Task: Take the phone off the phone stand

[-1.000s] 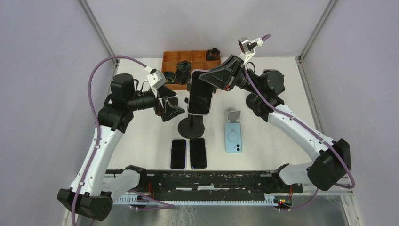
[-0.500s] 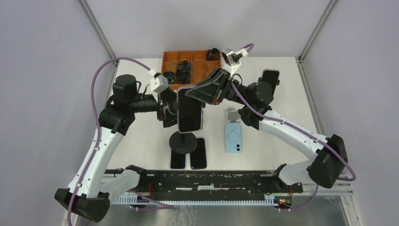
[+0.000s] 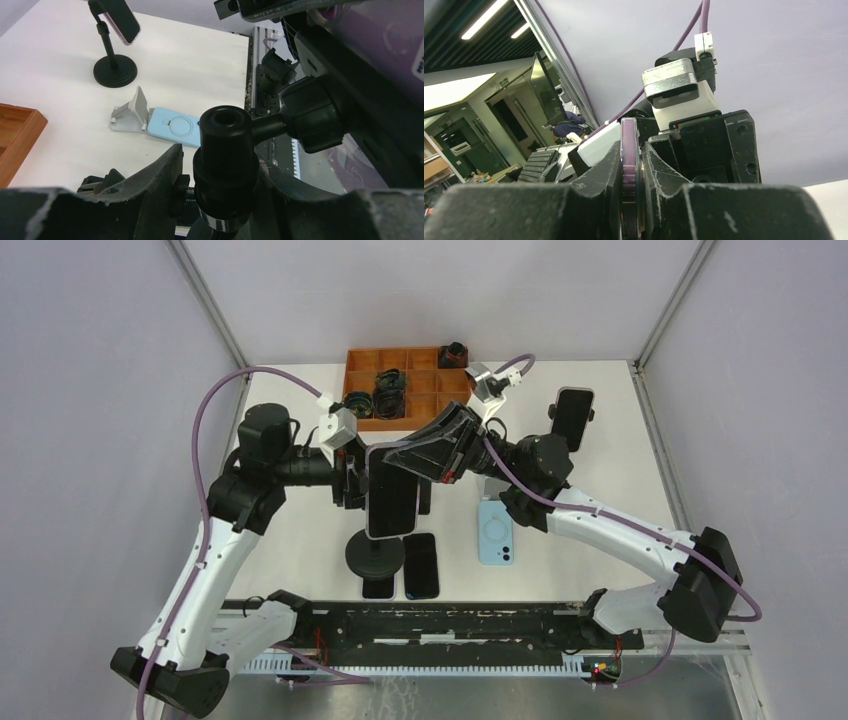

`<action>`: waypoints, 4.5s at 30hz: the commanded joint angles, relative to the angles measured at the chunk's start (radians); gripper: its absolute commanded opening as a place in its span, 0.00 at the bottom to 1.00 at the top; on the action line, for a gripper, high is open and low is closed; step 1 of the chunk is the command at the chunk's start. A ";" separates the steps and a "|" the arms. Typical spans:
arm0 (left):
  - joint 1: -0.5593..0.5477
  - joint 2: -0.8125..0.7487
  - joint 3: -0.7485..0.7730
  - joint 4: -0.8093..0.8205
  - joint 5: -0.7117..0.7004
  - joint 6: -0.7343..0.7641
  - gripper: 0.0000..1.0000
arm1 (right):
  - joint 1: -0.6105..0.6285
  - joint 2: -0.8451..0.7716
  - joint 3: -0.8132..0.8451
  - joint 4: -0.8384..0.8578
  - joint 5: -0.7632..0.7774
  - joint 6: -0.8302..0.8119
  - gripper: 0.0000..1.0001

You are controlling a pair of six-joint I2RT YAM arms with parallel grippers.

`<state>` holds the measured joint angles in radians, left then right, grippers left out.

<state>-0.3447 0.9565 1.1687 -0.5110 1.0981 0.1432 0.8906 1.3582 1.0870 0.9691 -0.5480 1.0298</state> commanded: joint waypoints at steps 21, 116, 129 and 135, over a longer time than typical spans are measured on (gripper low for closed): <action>-0.007 0.002 0.174 -0.351 0.143 0.235 0.02 | 0.002 -0.123 0.049 -0.262 -0.334 -0.330 0.44; -0.008 -0.005 0.287 -0.854 -0.025 0.865 0.02 | -0.312 -0.286 -0.425 -0.959 0.039 -0.548 0.00; -0.007 -0.002 0.281 -0.834 -0.022 0.867 0.02 | -0.262 -0.162 -0.588 -0.700 0.043 -0.471 0.00; -0.008 -0.002 0.272 -0.825 -0.017 0.869 0.02 | -0.249 -0.120 -0.646 -0.607 0.085 -0.442 0.00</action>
<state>-0.3504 0.9596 1.4017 -1.3815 1.0031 0.9997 0.6338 1.2209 0.4671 0.2165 -0.4889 0.5552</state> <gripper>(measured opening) 0.528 0.190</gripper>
